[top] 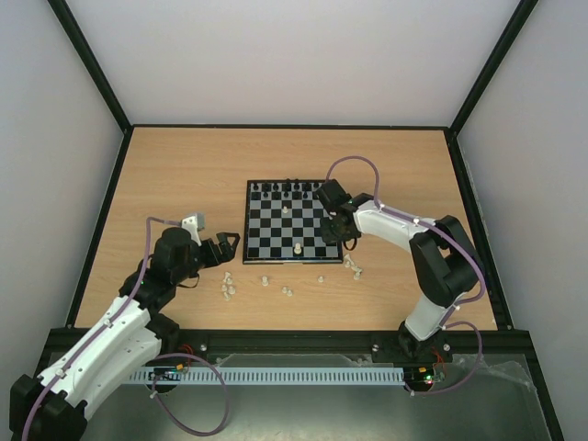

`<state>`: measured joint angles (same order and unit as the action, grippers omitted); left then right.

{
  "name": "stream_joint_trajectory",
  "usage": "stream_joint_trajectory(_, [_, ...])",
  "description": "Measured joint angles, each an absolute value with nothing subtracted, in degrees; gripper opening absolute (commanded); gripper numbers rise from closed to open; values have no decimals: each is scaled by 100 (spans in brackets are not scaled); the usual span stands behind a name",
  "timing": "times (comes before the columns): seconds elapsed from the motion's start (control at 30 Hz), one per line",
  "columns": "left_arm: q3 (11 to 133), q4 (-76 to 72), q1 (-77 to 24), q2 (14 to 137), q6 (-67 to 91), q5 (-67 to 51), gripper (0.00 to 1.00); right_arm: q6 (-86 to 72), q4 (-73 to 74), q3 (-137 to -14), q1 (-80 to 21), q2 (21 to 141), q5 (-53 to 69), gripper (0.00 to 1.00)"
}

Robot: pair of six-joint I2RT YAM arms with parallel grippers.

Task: Set up the chess pieces on the board
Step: Place the chess piece on the chessboard.

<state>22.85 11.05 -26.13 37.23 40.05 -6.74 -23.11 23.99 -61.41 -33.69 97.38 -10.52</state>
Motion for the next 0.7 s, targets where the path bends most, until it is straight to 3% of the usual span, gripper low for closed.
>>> stream_joint_trajectory(0.37, [2281,1057,-2613,3728,4010,-685,99,-2318,2261,-6080,-3417,9769,-871,9])
stream_joint_trajectory(0.7, [2272,974,-2613,3809,4005,-685,99,-2342,2259,-6125,-3461,9830,-867,38])
